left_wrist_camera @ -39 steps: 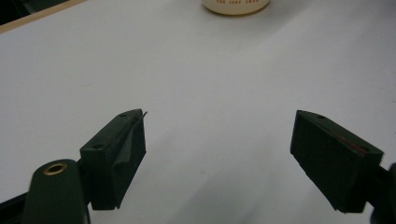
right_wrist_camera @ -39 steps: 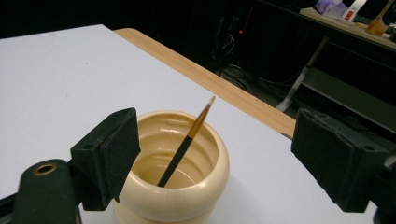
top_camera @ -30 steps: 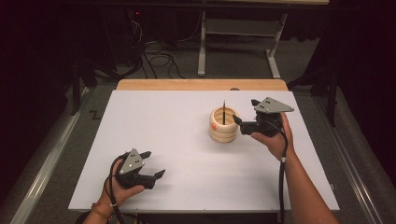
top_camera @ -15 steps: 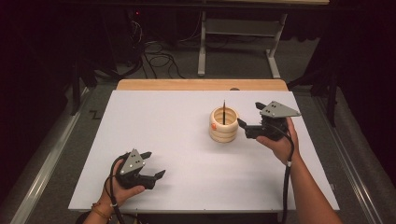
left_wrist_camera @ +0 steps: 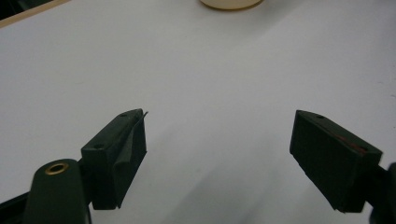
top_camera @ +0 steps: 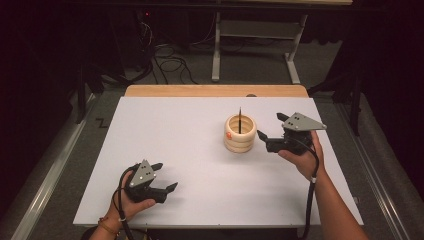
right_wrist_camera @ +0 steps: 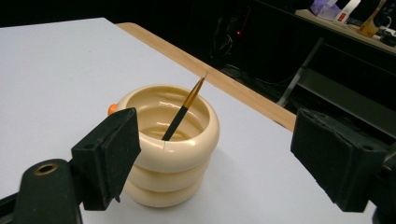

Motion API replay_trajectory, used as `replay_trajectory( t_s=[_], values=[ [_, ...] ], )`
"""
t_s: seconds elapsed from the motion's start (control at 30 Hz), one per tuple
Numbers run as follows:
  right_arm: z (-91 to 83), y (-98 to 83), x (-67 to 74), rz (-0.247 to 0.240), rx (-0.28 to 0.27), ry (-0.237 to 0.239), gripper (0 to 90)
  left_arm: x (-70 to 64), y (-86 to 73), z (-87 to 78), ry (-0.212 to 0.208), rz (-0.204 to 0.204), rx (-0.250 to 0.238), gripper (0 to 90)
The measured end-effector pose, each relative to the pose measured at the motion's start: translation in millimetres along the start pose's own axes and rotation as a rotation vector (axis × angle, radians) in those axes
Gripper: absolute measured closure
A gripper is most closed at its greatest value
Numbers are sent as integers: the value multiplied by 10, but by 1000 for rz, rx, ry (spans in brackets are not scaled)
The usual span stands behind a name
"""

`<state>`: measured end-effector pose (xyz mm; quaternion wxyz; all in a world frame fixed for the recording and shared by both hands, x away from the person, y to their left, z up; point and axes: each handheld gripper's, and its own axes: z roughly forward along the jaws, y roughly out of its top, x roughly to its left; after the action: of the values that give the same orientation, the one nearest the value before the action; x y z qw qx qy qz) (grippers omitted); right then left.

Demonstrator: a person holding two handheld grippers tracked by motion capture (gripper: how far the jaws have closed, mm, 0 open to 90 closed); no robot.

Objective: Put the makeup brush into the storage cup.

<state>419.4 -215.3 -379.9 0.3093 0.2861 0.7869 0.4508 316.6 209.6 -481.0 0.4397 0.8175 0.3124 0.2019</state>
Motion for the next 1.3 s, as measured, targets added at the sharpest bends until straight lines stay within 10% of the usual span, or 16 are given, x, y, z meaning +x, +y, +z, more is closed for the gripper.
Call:
replay_trajectory(
  t_s=[1.3],
  values=[
    [-294, -344, 43, -29, -5, -18, 168, -2, -4, -1, 2, 7, 4, 197]
  ],
)
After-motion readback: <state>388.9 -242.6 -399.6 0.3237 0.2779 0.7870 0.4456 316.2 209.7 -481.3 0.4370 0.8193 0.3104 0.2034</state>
